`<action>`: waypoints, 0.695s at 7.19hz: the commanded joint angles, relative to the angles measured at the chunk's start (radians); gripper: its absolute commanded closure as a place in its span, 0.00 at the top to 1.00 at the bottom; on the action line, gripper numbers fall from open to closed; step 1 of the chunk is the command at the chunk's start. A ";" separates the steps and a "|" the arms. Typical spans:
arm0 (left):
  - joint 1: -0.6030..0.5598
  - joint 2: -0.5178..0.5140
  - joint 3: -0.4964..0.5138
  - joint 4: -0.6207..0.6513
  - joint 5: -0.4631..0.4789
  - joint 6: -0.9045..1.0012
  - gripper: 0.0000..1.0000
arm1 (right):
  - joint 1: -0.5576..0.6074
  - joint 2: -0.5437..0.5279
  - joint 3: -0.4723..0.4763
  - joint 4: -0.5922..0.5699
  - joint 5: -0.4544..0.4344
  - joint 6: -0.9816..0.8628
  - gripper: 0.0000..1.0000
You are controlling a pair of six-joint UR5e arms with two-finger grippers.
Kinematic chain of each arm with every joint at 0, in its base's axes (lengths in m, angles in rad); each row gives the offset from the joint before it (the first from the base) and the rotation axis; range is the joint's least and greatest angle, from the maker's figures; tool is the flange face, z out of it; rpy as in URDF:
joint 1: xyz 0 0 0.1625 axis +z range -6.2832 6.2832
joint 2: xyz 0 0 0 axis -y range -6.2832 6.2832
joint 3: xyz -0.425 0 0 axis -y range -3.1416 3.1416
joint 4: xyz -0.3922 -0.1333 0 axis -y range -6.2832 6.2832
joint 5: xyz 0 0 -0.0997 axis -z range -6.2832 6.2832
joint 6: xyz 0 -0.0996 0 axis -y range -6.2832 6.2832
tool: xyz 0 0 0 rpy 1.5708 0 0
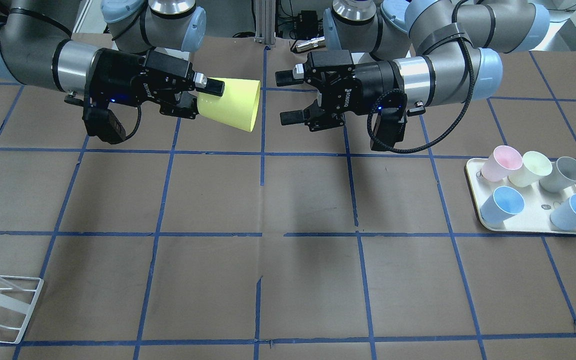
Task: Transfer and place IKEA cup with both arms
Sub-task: 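Bring the yellow cup to the left gripper and grasp its rim with the left gripper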
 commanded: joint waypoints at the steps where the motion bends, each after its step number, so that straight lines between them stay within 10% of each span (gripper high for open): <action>1: -0.018 -0.005 0.004 0.066 -0.007 0.004 1.00 | 0.001 0.000 0.018 0.003 0.001 0.002 0.22; 5: -0.070 -0.005 0.000 0.098 -0.033 -0.013 0.87 | 0.007 -0.013 0.027 0.002 -0.002 0.054 0.22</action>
